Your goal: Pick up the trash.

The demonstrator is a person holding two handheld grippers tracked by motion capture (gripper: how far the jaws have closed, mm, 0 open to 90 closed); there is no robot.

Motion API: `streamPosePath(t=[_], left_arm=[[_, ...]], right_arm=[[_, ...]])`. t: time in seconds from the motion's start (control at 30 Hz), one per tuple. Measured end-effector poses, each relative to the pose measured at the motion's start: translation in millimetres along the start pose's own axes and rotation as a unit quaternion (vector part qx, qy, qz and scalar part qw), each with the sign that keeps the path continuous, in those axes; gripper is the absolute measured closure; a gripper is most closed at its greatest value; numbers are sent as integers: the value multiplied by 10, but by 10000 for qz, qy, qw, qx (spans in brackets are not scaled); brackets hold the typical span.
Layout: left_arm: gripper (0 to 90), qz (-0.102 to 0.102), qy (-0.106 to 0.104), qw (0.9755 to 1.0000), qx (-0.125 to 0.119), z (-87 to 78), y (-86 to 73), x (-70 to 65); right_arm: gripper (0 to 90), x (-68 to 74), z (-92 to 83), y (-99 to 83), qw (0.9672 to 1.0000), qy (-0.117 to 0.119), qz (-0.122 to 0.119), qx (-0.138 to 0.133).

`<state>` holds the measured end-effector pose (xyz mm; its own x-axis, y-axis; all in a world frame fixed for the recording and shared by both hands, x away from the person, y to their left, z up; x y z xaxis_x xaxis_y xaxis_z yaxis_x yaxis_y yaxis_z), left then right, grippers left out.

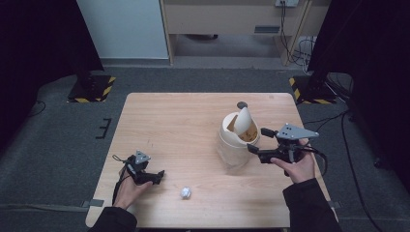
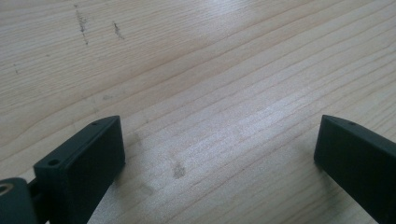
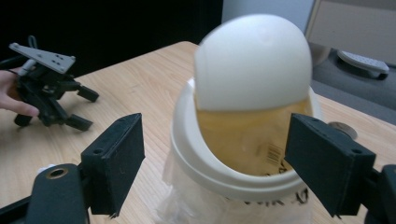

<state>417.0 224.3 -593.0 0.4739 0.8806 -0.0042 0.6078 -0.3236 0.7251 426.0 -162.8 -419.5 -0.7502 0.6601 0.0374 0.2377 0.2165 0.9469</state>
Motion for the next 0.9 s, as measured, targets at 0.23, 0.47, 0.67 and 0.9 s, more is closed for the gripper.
streamPosePath(t=[0.23,0.47,0.67,0.9], left_arm=[[5,-3,-4,10000,-10,3,-1,-4],[0,3,-3,10000,-27,6,-2,-5],[0,4,-5,10000,-29,6,-2,-5],[0,4,-4,10000,-38,7,-2,-6]], right_arm=[[200,129,2,101,9998,180,-44,-115],[198,231,16,168,9992,335,-54,-214],[199,317,44,185,9986,468,-63,-229],[199,407,97,187,9981,567,-182,-161]])
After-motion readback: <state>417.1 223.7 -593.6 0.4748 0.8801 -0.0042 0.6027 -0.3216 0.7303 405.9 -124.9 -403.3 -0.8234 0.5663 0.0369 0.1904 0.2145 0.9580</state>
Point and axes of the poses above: each handheld gripper's, and its own axes: z roughly forward along the jaws, y roughly out of its top, x roughly to its left, the point moved 8 cm from there along z, roughly forward along the jaws, and after that the axes turned 3 degrees about -x, right-handed, at the moved point
